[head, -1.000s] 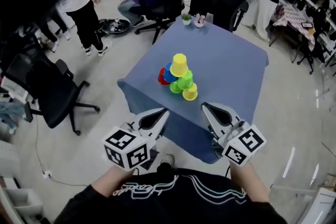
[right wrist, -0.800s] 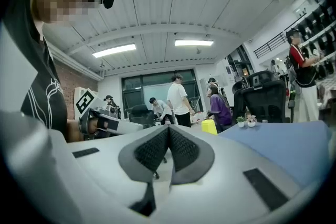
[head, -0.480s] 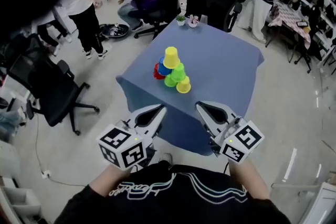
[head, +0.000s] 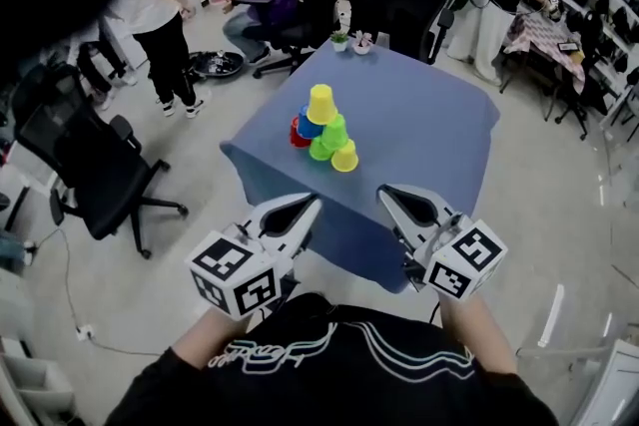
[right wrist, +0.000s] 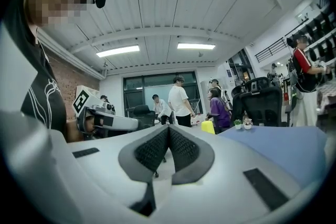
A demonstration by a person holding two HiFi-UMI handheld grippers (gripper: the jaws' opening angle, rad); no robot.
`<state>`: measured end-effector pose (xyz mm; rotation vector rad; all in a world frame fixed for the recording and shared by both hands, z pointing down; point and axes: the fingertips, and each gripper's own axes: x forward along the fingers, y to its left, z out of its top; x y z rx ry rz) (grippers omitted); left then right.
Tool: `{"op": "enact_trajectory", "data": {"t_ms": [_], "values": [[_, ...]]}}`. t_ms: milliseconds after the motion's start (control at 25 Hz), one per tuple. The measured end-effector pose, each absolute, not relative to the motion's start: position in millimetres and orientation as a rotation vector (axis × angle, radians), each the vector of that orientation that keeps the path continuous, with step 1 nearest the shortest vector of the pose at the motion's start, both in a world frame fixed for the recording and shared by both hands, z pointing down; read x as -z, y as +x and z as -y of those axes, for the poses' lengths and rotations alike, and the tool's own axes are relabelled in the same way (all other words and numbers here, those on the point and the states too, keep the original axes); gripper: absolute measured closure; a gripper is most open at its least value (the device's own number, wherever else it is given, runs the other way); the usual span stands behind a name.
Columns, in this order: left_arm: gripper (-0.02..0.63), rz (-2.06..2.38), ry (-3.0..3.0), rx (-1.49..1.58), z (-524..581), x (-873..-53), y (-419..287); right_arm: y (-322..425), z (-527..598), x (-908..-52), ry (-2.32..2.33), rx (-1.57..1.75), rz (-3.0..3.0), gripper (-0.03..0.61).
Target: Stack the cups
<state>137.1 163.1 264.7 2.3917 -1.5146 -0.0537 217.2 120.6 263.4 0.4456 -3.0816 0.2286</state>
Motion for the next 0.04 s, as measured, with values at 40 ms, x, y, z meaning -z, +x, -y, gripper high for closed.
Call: {"op": "enact_trajectory", "data": {"t_ms": [40], "values": [[0.585,1.515,2.4,0.051,-163.7,-263.4,137.6,217.7,-120.6,-263.1,0.45,-0.232,3.082,0.552]]}}
